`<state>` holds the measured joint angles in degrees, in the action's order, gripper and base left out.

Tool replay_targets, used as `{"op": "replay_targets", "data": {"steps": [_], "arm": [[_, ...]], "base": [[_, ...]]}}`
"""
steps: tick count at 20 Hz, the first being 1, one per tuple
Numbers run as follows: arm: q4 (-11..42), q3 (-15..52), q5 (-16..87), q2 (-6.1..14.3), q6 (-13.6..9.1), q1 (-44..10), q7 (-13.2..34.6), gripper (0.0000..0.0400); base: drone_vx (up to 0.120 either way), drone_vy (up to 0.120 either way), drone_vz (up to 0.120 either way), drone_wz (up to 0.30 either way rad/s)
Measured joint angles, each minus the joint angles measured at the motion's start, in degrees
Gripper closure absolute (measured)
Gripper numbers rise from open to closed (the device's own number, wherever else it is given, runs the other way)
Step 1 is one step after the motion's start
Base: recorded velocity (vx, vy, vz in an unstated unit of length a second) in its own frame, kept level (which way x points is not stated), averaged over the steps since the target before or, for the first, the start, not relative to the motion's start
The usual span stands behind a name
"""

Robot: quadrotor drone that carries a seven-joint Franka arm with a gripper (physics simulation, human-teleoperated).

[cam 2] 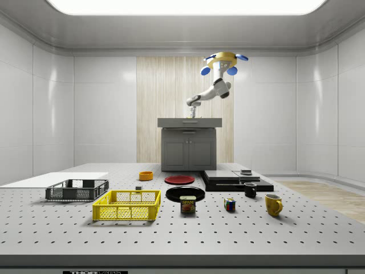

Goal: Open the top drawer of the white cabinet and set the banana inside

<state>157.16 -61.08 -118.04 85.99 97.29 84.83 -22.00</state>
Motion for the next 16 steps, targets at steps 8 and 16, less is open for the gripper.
{"op": "replay_targets", "data": {"steps": [8,16], "arm": [[-1.6,2.8,-2.9,-0.9,0.8,0.6,0.7,0.0128],[0.2,0.2,-0.8,-1.4,-1.6,-0.8,2.4,0.0017]], "base": [[0.0,0.0,0.0,0.0],[0.0,0.0,0.0,0.0]]}}
